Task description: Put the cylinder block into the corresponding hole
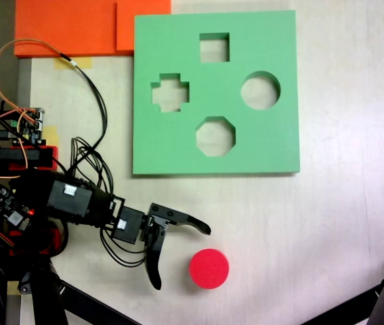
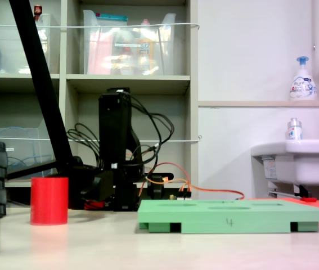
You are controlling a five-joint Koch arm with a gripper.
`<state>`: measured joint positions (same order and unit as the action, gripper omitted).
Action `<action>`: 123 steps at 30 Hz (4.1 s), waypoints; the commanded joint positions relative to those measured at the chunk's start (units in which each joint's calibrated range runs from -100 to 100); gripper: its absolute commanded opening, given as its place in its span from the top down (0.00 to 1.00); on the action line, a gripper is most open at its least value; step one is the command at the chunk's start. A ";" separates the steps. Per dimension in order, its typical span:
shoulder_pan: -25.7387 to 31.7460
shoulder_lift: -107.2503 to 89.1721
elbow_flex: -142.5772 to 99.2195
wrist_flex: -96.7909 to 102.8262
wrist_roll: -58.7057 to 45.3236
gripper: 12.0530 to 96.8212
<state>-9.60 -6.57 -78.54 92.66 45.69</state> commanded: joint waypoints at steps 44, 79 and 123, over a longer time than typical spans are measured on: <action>-2.00 19.00 26.30 7.34 4.25 0.72; 25.79 -9.77 51.02 -32.91 -1.27 0.72; 27.11 31.71 69.87 -32.04 -1.12 0.51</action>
<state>17.56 25.85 -12.69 58.98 45.15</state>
